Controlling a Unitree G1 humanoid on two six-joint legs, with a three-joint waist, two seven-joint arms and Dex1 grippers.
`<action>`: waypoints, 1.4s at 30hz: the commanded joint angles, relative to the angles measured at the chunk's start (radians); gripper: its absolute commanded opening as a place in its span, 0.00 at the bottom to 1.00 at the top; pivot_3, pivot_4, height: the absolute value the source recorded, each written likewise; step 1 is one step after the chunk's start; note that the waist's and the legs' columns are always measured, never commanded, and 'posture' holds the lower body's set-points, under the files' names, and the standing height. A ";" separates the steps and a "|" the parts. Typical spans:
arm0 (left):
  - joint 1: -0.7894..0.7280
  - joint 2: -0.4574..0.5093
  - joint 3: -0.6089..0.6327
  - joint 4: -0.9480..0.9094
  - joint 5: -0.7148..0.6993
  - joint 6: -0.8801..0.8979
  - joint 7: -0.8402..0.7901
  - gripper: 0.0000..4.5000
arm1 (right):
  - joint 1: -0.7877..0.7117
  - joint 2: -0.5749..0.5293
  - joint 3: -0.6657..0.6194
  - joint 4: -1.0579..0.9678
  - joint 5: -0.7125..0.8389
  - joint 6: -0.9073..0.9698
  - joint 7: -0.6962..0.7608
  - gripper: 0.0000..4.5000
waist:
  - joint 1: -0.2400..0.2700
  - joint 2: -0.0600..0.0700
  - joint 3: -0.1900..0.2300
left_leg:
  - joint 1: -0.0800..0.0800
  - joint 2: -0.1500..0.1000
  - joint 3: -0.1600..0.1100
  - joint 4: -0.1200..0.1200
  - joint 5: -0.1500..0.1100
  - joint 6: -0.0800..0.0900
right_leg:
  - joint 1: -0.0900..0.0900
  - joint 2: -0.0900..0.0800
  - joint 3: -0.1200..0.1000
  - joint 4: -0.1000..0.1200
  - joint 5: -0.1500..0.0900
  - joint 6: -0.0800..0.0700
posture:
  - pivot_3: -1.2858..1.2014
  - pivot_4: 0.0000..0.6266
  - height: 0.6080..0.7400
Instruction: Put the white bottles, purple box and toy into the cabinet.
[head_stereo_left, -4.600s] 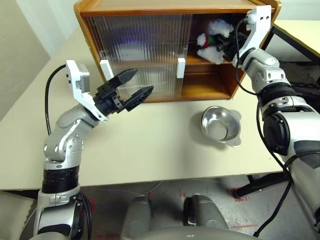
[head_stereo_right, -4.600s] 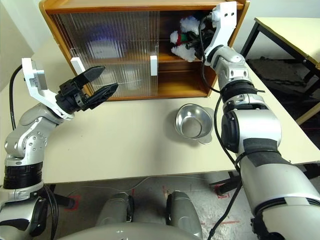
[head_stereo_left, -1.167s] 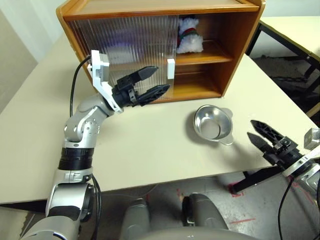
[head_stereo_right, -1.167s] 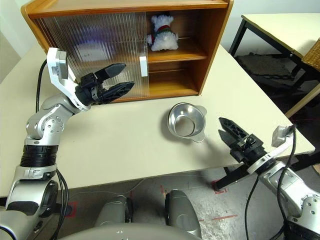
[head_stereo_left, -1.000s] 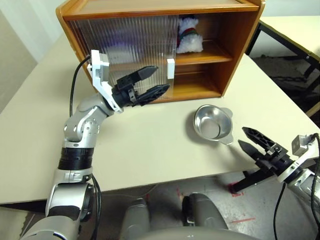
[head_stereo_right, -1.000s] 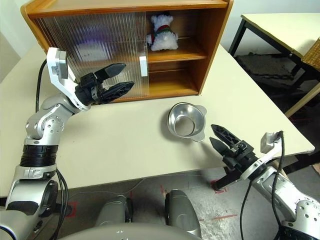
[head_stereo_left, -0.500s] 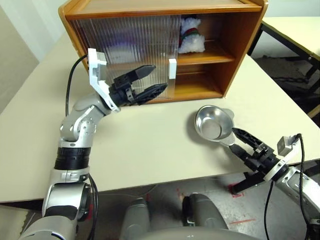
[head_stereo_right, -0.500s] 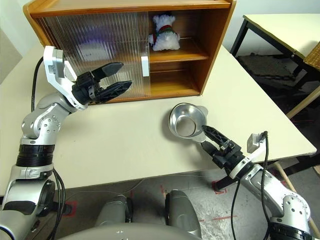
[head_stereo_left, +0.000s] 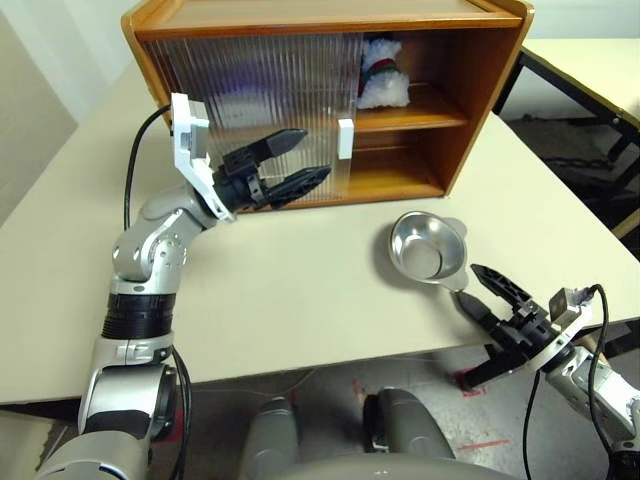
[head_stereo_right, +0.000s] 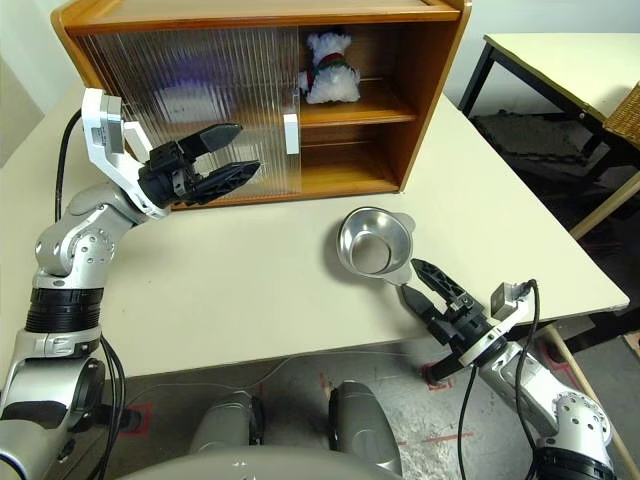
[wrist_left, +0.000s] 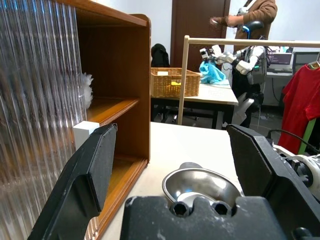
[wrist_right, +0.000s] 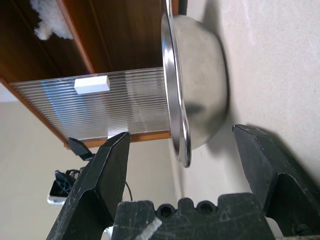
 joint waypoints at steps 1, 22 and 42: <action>-0.011 0.011 0.000 -0.012 0.015 -0.002 -0.008 1.00 | -0.012 -0.010 0.011 0.085 -0.086 0.012 0.039 0.99 | 0.000 -0.002 -0.001 | 0.000 0.000 0.000 0.000 0.000 0.000 | 0.000 0.000 0.000 0.000 0.000 0.000 | 0.50 0.00 1.00; 0.035 -0.025 -0.004 -0.056 0.013 -0.004 0.032 1.00 | -0.095 -0.015 -0.049 -0.010 -0.035 0.111 0.066 0.99 | 0.007 0.001 -0.003 | 0.000 -0.001 -0.001 0.000 0.000 0.000 | 0.000 0.003 0.006 -0.002 0.000 0.000 | 0.51 0.00 1.00; 0.047 -0.017 0.013 -0.068 0.003 -0.002 0.045 1.00 | -0.062 -0.002 0.015 -0.149 0.176 0.017 -0.275 0.99 | 0.025 0.001 -0.003 | 0.000 0.000 -0.001 0.000 -0.001 0.000 | -0.001 0.011 0.015 -0.002 0.001 0.001 | 0.51 0.00 1.00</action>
